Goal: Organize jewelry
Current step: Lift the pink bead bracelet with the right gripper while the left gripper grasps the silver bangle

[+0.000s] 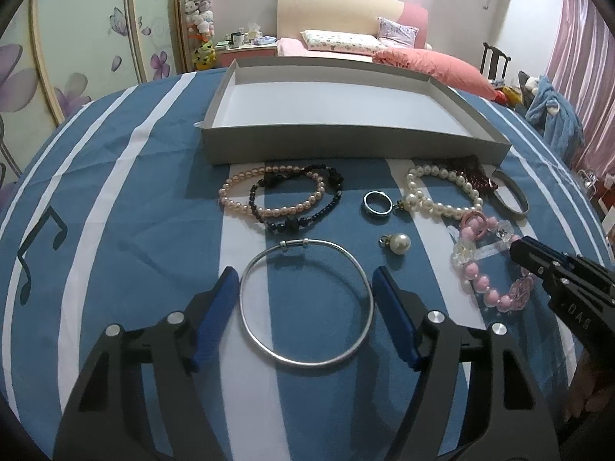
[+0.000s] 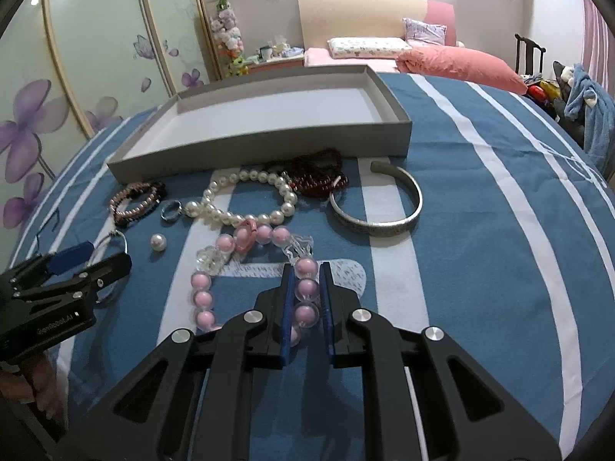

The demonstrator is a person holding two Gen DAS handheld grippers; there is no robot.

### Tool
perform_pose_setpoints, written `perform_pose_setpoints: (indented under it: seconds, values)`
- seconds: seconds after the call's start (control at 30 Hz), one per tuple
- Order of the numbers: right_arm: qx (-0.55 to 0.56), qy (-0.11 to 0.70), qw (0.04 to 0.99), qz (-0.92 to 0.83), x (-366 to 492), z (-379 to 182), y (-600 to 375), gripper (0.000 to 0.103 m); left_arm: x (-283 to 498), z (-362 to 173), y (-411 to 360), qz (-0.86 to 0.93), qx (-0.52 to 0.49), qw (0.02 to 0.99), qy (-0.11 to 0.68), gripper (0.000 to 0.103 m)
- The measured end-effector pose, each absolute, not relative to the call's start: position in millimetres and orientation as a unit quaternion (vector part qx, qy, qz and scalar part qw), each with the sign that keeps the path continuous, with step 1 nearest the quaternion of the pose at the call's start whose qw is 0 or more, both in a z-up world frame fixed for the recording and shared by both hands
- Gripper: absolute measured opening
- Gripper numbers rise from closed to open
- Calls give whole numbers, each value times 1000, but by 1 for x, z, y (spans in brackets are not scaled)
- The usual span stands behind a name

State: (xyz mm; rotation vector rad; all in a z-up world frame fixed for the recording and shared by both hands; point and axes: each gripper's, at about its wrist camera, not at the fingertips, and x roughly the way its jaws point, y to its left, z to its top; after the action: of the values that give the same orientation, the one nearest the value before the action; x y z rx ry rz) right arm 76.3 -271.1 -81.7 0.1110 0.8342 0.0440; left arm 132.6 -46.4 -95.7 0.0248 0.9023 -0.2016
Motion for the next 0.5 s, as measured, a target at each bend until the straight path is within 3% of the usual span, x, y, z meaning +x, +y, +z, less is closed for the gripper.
perform_pose_setpoints:
  seconds: [0.5]
  values:
    - [66, 312, 945, 80, 61, -40, -254, 14, 106, -65, -38, -85, 5, 936, 341, 70]
